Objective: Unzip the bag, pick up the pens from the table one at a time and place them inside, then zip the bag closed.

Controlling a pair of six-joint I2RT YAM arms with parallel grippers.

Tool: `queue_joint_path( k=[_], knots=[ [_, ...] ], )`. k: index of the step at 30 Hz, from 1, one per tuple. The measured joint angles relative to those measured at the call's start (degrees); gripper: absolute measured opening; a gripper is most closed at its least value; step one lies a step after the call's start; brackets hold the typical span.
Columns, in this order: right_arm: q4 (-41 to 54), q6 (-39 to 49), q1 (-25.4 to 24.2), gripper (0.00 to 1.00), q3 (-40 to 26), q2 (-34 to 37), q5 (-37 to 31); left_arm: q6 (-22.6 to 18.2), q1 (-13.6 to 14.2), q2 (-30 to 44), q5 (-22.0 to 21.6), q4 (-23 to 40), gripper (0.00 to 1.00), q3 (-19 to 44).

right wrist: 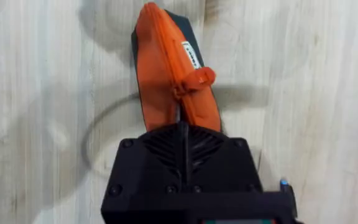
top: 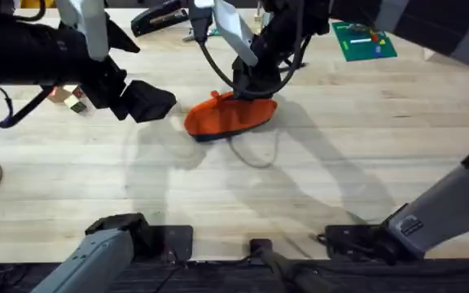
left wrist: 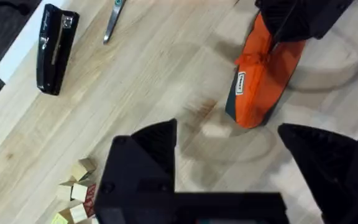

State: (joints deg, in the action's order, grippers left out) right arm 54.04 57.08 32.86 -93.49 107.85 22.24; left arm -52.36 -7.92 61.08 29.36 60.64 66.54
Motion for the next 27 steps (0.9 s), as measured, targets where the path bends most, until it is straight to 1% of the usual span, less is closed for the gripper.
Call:
queue_joint_path(
  k=[4,5,9,10,17,18,19,21,22,25,26,27],
  knots=[
    [-0.3,0.0,0.0,0.032,0.0,1.5,0.1,0.0,0.0,0.0,0.0,0.0,0.993,0.0],
    [-1.2,0.0,0.0,0.032,0.0,3.4,0.1,0.0,0.0,0.0,0.0,0.0,0.993,0.0],
    [-1.8,0.0,0.0,0.031,0.0,5.7,0.1,0.0,0.0,0.0,0.0,0.0,0.993,0.0],
    [-1.8,0.0,0.0,0.032,-0.1,7.3,0.1,0.0,0.0,0.0,0.0,0.0,0.993,0.0],
    [-1.6,0.0,0.0,0.032,-0.2,8.2,0.3,0.0,0.0,0.0,0.0,0.0,0.993,0.0],
    [-1.5,0.0,0.0,0.044,-0.2,8.2,0.3,0.0,0.0,0.0,0.0,0.0,0.993,0.0],
    [-1.3,0.0,0.0,0.125,-0.2,8.2,0.3,0.0,0.0,0.0,0.0,0.0,0.993,0.0],
    [-1.2,0.1,0.0,0.388,-0.2,8.2,0.3,0.0,0.0,0.0,0.0,0.0,0.993,0.0],
    [-1.1,0.1,0.0,0.539,-0.2,8.2,0.2,0.0,0.0,0.0,0.0,0.0,0.993,0.0],
    [-0.4,0.4,0.0,0.948,-0.2,8.2,0.2,0.0,0.0,0.0,0.0,0.0,0.993,0.0],
    [-0.3,0.4,0.0,0.985,-0.2,8.2,0.2,0.0,0.0,0.0,0.0,0.0,0.993,0.0],
    [-0.2,0.4,0.0,0.993,-0.2,8.2,0.2,0.0,0.0,0.0,0.0,0.0,0.993,0.0]
  ],
)
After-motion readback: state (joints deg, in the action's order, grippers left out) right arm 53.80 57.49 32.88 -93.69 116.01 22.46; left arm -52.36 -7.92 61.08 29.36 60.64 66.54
